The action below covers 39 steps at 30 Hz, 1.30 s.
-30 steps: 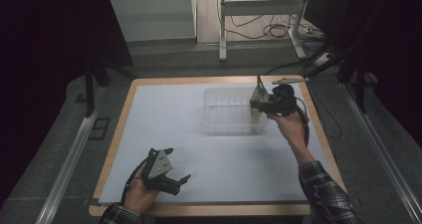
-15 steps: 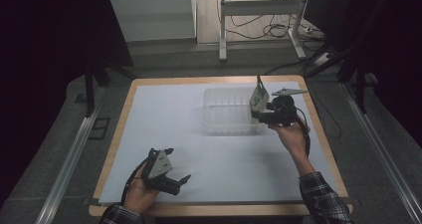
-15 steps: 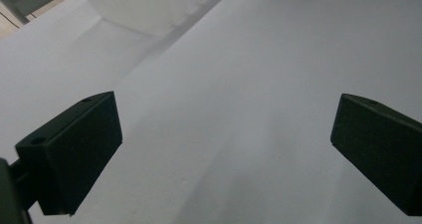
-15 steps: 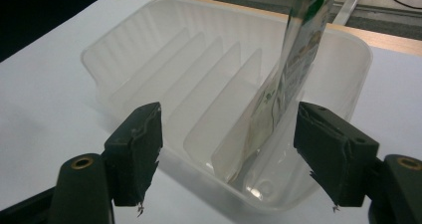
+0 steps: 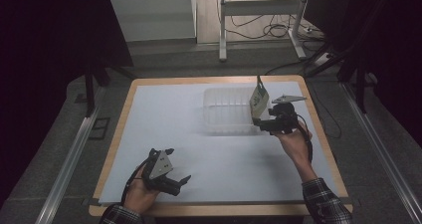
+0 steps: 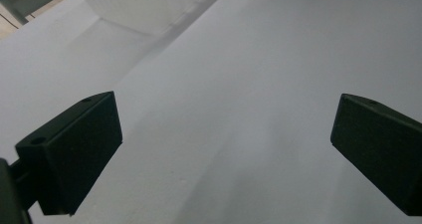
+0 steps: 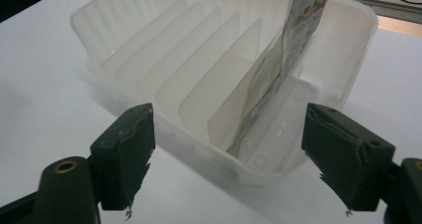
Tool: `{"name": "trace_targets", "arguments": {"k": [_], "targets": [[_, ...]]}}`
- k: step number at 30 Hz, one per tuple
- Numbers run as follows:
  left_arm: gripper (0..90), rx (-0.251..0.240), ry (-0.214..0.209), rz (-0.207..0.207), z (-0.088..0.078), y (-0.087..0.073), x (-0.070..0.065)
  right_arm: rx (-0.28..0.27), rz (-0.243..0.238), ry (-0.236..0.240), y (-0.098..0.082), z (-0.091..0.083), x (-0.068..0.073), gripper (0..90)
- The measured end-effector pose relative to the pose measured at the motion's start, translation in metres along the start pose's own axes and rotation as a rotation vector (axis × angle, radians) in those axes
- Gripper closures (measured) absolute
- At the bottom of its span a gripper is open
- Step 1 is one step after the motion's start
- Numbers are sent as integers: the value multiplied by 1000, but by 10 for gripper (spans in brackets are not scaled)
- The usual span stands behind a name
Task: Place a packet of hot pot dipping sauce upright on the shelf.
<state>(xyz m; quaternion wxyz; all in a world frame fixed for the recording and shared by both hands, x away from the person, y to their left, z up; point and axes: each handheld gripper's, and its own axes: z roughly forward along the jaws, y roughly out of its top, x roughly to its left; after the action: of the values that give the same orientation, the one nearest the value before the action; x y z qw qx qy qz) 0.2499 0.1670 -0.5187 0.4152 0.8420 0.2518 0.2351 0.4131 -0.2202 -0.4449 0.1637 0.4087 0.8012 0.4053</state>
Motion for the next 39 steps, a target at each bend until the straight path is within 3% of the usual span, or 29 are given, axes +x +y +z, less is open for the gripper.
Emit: {"name": "trace_targets", "arguments": {"k": [8, 14, 21, 39], "targets": [[0, -6, -8, -4, -1, 0, 0, 0, -4, 25, -4, -1, 3, 161], [0, -31, -28, -39, -1, 0, 2, -11, -12, 29, -7, -10, 6, 145], [0, -40, -39, -47, -1, -1, 3, -7, -4, 56, -15, -16, 8, 134], [0, -58, -39, -60, -2, -3, 5, -12, -51, 97, -28, -21, 21, 89]]}}
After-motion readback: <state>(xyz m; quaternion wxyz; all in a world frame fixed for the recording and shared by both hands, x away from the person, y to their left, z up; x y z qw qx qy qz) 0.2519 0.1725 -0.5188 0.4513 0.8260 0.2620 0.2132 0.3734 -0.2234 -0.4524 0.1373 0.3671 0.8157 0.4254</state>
